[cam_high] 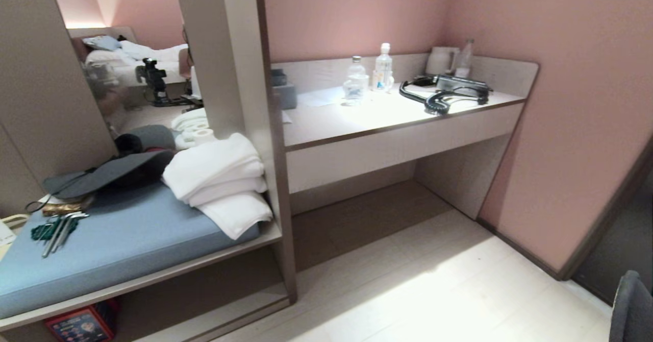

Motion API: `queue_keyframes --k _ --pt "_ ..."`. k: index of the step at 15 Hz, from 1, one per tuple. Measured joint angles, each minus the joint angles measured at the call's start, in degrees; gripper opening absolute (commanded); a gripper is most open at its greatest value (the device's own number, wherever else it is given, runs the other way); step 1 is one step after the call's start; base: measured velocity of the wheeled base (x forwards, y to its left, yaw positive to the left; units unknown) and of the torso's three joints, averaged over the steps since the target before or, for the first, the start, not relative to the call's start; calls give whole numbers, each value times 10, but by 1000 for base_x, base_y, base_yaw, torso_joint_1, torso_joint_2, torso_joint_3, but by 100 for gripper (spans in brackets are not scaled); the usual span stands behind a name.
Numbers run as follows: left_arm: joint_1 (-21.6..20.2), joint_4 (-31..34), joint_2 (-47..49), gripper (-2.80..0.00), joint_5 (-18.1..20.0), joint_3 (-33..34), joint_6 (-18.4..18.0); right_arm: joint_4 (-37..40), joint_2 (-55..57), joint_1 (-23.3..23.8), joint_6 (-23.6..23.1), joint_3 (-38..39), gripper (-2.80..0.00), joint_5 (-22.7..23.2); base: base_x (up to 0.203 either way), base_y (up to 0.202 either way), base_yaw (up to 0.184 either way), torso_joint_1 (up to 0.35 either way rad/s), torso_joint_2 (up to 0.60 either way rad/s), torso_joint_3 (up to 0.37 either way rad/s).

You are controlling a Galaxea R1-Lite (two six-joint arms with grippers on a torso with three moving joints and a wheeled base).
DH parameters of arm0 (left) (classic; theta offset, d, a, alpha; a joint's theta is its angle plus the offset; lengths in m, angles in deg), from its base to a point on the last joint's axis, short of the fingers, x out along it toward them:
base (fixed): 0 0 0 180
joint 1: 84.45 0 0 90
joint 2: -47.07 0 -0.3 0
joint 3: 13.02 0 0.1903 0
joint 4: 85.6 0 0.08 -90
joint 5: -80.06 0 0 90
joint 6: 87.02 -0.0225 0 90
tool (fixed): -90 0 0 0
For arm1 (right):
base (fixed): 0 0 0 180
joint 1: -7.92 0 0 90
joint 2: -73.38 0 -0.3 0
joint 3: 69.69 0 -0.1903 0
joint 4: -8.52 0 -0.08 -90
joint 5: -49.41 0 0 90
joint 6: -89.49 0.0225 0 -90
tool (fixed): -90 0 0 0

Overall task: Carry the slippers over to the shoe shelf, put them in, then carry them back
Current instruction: Place the slippers into the shoe cabinet

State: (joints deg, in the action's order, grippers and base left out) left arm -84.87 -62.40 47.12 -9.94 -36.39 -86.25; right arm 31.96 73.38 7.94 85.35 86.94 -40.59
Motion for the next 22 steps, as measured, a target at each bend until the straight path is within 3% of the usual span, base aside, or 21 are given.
queue_keyframes --k 11,22 --pt "0 0 0 -280 0 0 0 0 0 0 0 0 -280 0 1 -8 171 1 2 1" --pt "0 0 0 -280 0 0 -1 0 0 0 1 0 -280 0 0 -1 8 1 0 0"
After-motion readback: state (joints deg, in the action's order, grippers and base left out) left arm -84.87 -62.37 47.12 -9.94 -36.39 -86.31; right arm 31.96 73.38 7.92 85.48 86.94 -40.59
